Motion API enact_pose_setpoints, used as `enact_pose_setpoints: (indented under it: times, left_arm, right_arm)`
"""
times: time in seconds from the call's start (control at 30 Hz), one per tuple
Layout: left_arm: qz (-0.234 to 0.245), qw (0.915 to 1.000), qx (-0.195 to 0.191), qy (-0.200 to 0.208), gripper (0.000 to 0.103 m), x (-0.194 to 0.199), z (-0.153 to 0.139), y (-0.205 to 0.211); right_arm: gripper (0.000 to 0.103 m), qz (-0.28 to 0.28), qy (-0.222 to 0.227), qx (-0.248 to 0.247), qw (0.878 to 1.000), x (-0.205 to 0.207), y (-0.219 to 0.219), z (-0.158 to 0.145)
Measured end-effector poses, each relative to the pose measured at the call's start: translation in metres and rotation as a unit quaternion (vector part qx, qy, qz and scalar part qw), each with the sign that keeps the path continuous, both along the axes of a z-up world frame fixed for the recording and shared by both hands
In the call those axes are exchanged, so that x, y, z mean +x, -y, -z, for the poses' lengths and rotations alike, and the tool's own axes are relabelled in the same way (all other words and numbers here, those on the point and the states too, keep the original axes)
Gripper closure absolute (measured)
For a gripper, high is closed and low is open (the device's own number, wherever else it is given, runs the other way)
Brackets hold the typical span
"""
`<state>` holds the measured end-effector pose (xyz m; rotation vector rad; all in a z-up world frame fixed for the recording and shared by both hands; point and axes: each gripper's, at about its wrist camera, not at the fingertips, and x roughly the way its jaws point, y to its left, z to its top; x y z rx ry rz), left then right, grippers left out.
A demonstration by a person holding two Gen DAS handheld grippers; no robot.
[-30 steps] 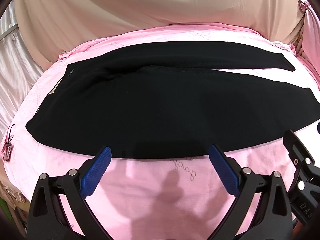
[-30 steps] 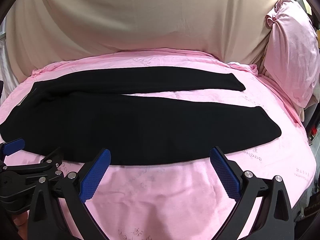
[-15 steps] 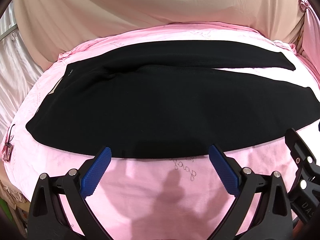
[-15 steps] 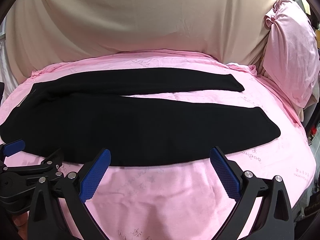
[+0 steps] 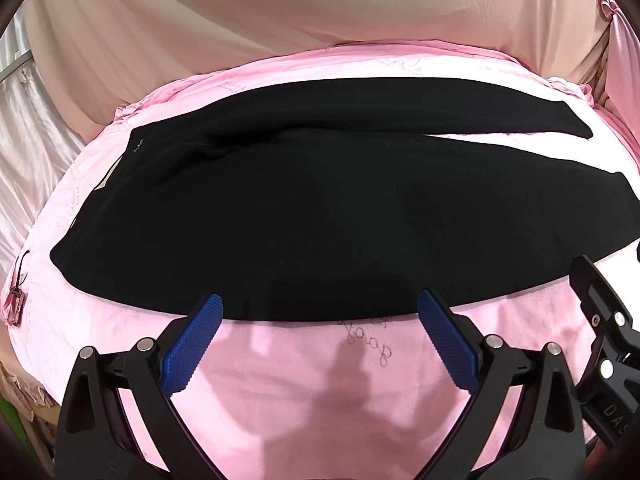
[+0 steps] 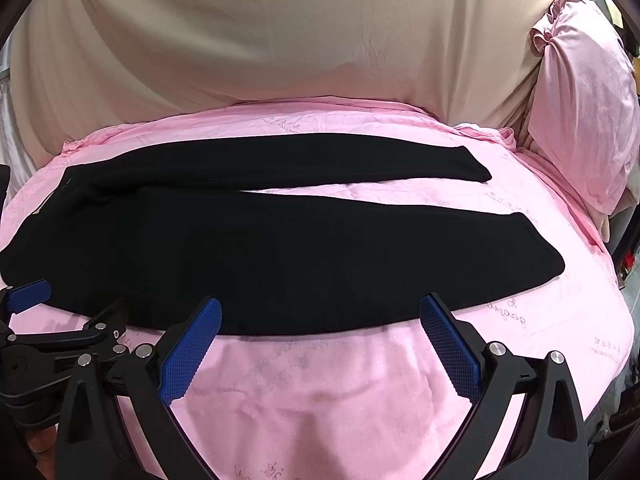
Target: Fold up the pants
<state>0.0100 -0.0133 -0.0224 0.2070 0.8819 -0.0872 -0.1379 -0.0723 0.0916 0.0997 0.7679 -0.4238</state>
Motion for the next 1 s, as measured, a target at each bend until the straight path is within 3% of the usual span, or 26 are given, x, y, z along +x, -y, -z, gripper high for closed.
enact_pose_setpoints:
  times: [0.6,0.77,0.87,1.0]
  left_arm:
    - [-0.001,0.9999,0.002,-0.011,0.007,0.009,0.003,0.003]
    - [-0.001,0.9999,0.002,-0.016,0.007,0.017,0.007,0.003]
    - [-0.003,0.9998,0.007,-0.016,0.007,0.023,0.009,0.004]
    - [0.003,0.9998,0.009,-0.019,0.007,0.028,0.013,0.010]
  right_arm:
    - [0.005,0.001,-0.003,0.009,1.000,0.006,0.016,0.007]
    - [0.007,0.012,0.005,0.021,1.000,0.011,0.050,0.016]
    - [0.011,0.053,0.011,0.033,0.998,0.011,0.085,0.020]
    - [0.011,0.067,0.007,0.035,0.997,0.011,0.095,0.023]
